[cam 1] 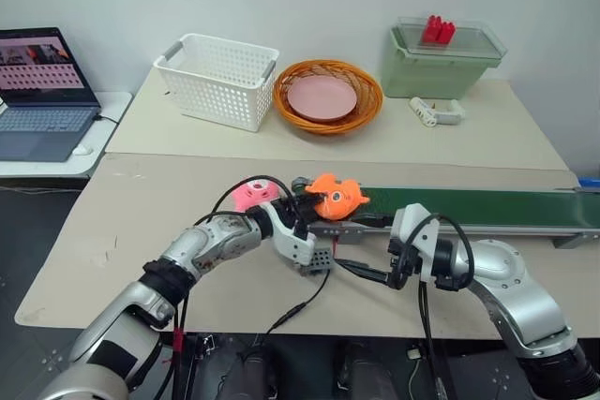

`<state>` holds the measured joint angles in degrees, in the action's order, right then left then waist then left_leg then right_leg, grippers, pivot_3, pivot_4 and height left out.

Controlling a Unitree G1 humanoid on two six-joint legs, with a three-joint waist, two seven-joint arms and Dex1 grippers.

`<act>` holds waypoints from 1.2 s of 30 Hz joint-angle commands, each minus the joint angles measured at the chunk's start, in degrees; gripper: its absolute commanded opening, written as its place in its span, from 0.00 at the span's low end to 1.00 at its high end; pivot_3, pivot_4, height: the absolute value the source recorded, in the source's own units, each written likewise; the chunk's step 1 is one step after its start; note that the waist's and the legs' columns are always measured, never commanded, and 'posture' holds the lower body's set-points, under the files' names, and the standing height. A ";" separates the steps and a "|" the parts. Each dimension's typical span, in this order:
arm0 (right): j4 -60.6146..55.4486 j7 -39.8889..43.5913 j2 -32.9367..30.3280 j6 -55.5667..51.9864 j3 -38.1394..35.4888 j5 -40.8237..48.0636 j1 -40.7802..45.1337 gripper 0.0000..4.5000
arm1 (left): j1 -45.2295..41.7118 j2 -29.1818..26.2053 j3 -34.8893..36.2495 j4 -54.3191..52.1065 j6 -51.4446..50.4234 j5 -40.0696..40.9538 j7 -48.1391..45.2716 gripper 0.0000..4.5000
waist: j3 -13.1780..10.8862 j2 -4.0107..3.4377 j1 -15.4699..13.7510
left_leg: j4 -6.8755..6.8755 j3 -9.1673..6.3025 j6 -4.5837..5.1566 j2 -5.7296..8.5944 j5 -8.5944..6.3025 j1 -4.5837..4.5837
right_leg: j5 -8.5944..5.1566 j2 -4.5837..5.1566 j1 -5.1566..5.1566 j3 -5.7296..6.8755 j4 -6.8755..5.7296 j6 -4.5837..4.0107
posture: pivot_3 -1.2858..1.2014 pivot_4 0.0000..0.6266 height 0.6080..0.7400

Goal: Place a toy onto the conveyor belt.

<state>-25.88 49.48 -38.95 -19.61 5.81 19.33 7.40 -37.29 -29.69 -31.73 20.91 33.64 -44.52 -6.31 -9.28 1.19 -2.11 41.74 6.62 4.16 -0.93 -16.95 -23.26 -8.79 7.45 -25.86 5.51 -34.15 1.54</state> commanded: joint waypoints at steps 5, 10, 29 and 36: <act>-2.21 -0.35 -0.01 -0.60 -1.95 1.29 0.16 1.00 | 1.24 0.77 1.89 -0.46 -1.73 0.84 -1.69 0.84 | 0.01 -0.01 0.02 | 0.00 -0.01 0.05 0.00 -0.03 0.13 | 0.00 0.00 0.18 0.00 0.02 0.00 | 0.52 0.24 1.00; -2.10 -0.26 0.08 -0.60 -1.90 1.24 0.33 1.00 | 1.49 0.79 2.24 -0.25 -2.84 1.46 -3.10 0.84 | 0.01 -0.01 0.06 | 0.00 -0.01 0.06 0.00 -0.04 0.13 | 0.00 0.00 0.18 0.01 0.02 0.00 | 0.52 0.24 1.00; 2.44 -9.55 4.29 0.72 -4.37 -3.43 4.13 1.00 | 22.47 23.70 44.66 -28.84 -53.02 49.98 1.80 0.84 | -0.01 0.03 1.52 | 0.09 -0.05 -0.20 0.03 0.11 0.30 | 0.08 0.06 0.45 -0.07 0.06 0.14 | 0.52 0.24 1.00; 9.82 -21.61 8.01 0.99 -9.12 -9.92 5.49 1.00 | 32.18 23.58 45.16 -32.63 -53.99 52.39 0.26 0.84 | 0.00 0.02 1.19 | 0.09 -0.09 -0.16 0.04 0.05 0.42 | 0.05 0.05 0.58 -0.03 0.07 0.09 | 0.52 0.24 1.00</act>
<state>-16.99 31.66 -31.72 -19.50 0.31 10.68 12.65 -5.38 -5.74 12.92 -8.40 -21.72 6.87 -5.70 -9.29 1.21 -0.92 41.83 6.55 4.01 -0.86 -16.90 -22.87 -8.73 7.52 -25.30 5.47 -34.07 1.63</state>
